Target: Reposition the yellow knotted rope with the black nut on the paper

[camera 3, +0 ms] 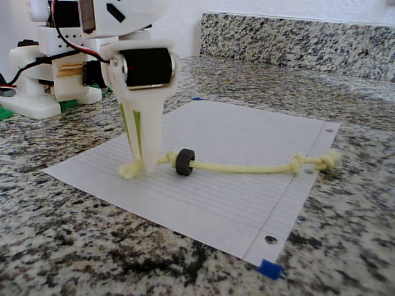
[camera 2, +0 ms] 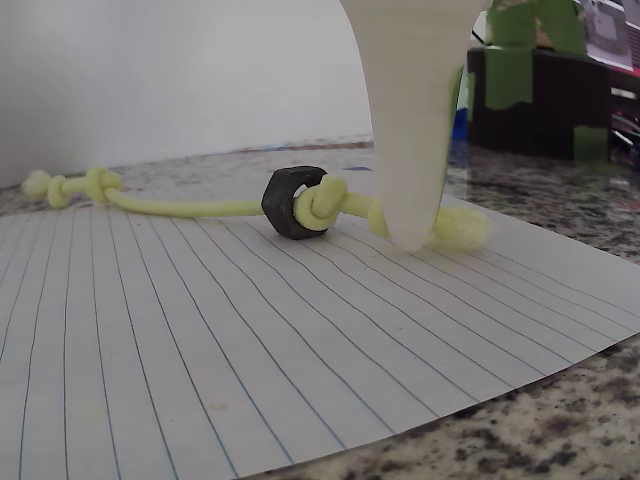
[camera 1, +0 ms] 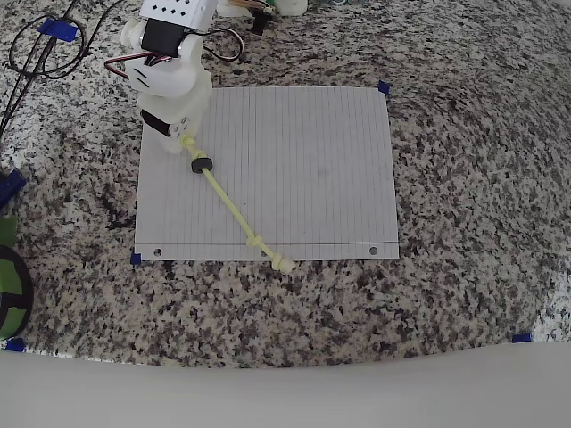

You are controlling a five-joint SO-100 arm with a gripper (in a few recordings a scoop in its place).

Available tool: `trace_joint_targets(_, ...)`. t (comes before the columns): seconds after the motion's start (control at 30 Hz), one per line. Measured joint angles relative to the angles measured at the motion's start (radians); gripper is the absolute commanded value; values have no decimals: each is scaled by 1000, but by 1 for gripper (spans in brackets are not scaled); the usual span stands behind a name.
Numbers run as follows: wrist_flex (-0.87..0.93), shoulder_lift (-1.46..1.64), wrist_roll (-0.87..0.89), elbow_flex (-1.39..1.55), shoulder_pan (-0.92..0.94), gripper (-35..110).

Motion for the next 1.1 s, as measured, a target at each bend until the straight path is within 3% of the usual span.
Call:
trace_joint_targets(0.47, -8, -12, -2, -3, -14, 25)
trace_joint_targets(0.6, -8, -15, -2, -3, -12, 15)
trace_joint_targets(0.7, -12, -15, -2, -3, -12, 0)
trace_joint_targets(1.1, -37, -11, -2, -3, 12, 0)
